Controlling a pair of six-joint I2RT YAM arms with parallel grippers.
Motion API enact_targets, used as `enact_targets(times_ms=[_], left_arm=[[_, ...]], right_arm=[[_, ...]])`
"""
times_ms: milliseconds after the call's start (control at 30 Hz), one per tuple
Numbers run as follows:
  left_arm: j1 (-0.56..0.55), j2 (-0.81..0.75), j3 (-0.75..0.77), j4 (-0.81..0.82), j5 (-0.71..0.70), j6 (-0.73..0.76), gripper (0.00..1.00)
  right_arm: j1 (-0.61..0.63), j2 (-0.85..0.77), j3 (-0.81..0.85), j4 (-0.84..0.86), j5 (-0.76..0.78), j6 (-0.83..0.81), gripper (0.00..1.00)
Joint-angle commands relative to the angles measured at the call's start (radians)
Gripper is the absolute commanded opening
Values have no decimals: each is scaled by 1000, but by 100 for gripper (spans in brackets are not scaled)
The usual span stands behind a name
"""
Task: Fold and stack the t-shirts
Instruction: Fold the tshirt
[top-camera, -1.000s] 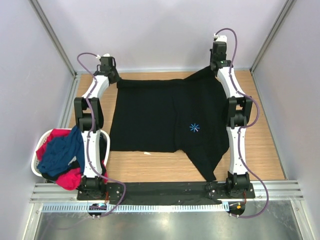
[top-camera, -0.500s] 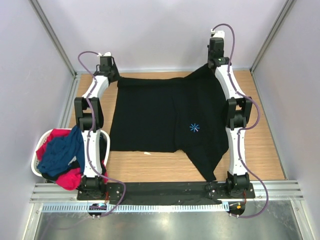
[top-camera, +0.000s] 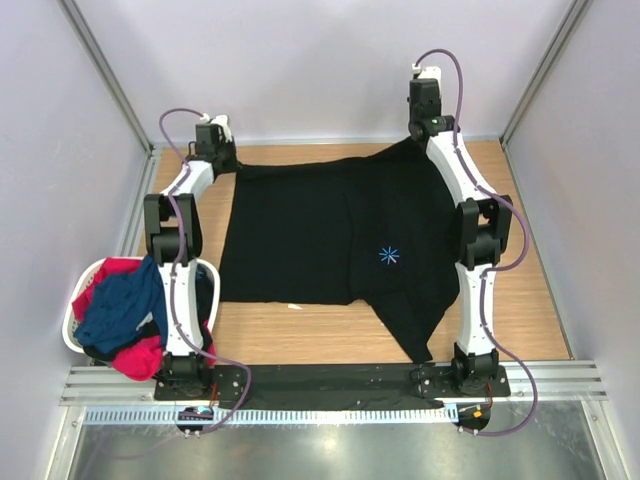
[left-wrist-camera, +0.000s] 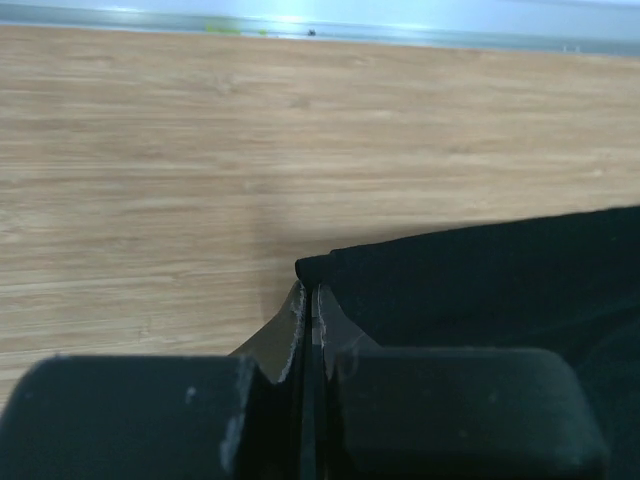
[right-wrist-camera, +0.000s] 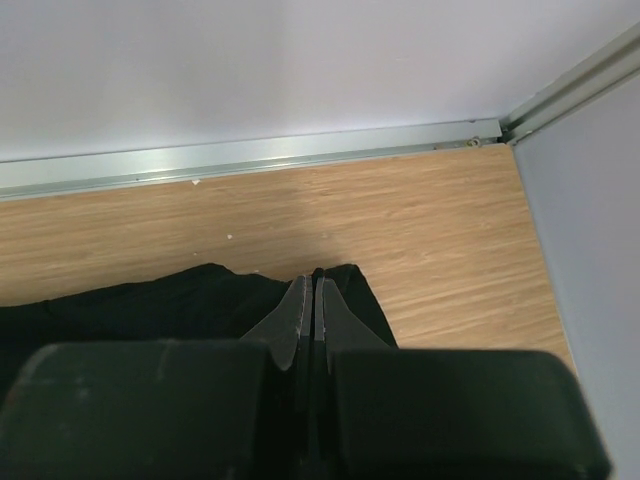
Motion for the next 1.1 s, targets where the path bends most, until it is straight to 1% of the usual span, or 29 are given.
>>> enact_targets(times_ms=[0,100,133,267,400,433,500,533,600,633,700,733,767,867,933,1067], left_arm=[[6,-103,-31,98,57,85,0],[6,-142,-95,162,77,91,0],[7,-154,-115,208,82,91,0],[6,-195,-181,302,114,111,0],[6,-226,-284,477,155,161,0],[6,-221,-290,544,165,171,0],[6,-208,-278,567,168,181,0],[33,-179,-235,549,169,181,0],[35,-151,-195,531,174,181,0],[37,-133,-184,546,177,206,0],[37,-110,-178,599,182,204,0],[37,-97,-164,600,180,200,0],[37,-62,-111,592,174,195,0],[35,1,-31,578,168,192,0],[37,24,-6,587,165,192,0],[38,53,12,587,155,191,0]], right_arm=[[-5,-114,-11,8,44,21,1],[-5,-157,-49,-4,48,35,1],[-3,-169,-78,-4,48,41,1],[-3,-235,-166,4,56,60,1],[-3,-275,-229,16,73,60,1],[-3,-278,-238,23,74,60,1],[-3,-270,-238,34,80,60,1],[-5,-263,-229,37,82,60,1],[-3,-224,-206,50,85,60,1],[-3,-206,-166,42,88,60,1],[-3,-146,-117,36,93,60,1],[-3,-126,-71,34,96,60,1],[-3,-82,-48,39,100,60,1],[-5,-17,49,62,122,60,1],[-6,44,127,74,130,60,1],[-11,95,187,109,128,54,1]])
